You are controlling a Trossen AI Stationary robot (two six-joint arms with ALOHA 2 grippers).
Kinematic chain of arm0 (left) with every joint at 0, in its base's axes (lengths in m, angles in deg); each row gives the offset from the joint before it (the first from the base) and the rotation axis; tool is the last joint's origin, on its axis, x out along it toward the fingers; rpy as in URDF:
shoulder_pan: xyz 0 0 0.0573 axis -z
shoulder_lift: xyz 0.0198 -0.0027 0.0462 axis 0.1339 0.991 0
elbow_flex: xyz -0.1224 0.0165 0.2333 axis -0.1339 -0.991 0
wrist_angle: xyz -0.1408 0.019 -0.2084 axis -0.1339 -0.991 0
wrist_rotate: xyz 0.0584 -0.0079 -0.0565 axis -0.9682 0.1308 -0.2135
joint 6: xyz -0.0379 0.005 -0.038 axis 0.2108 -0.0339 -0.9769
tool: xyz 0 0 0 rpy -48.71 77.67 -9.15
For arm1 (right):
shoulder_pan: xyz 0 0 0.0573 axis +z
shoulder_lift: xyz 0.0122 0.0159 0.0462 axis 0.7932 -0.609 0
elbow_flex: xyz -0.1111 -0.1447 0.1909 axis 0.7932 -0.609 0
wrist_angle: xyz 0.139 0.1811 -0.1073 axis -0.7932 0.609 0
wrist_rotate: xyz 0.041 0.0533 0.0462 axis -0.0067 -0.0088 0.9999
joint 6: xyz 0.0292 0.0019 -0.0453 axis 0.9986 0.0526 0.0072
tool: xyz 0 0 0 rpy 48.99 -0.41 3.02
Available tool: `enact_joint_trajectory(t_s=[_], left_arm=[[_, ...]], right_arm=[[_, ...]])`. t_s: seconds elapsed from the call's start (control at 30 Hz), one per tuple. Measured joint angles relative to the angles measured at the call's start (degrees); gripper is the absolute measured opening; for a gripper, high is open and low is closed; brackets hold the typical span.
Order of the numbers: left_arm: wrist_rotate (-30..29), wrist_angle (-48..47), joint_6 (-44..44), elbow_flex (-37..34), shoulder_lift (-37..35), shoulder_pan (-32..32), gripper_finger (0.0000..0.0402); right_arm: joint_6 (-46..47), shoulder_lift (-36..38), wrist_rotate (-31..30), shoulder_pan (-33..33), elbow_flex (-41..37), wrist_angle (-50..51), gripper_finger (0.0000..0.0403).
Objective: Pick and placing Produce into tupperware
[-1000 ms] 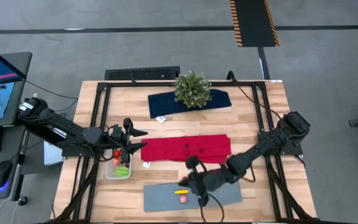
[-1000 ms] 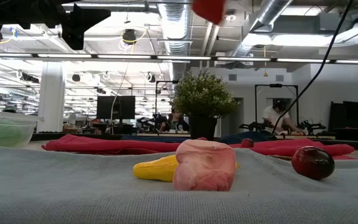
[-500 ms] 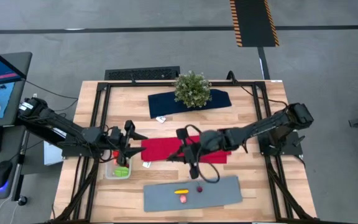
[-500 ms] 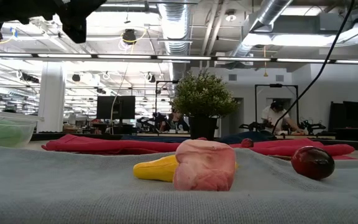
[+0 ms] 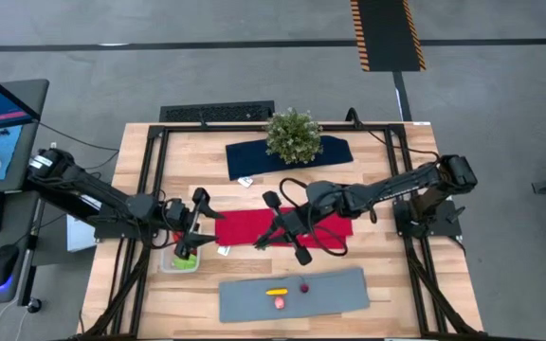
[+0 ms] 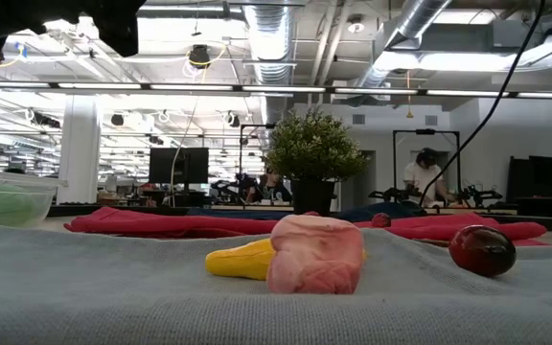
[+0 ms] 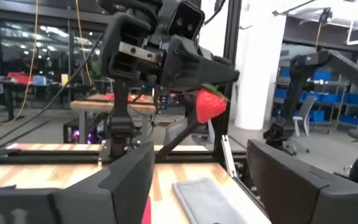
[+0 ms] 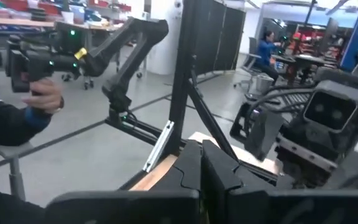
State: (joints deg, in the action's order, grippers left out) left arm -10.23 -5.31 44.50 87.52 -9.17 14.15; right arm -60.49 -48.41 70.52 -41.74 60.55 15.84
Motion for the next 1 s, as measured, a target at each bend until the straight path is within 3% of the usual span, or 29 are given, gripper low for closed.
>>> enact_joint_trajectory(t_s=[0.1, 0.27, 0.53, 0.73, 1.0], left_arm=[[0.57, 1.18, 0.85, 0.00, 1.71, 0.02, 0.0276], [-5.62, 5.33, -0.27, 0.00, 2.54, -0.02, 0.0299], [-3.14, 5.03, 0.59, 0.00, 3.05, 0.02, 0.0297], [-11.75, 7.44, 0.89, 1.99, 7.81, -0.05, 0.0297], [-9.30, 7.36, 4.47, 11.24, 18.79, 0.00, 0.0297]], right_arm=[[0.00, -0.04, 0.90, 0.24, 0.59, 0.06, 0.0019], [0.15, -0.04, 3.13, 0.51, 1.79, 0.05, 0.0019], [2.54, -0.26, 6.01, -0.67, 2.67, 0.04, 0.0019], [1.84, -0.26, 1.71, -1.45, 2.67, -0.31, 0.0019], [2.05, -0.31, -2.80, -2.22, 2.67, 2.40, 0.0019]])
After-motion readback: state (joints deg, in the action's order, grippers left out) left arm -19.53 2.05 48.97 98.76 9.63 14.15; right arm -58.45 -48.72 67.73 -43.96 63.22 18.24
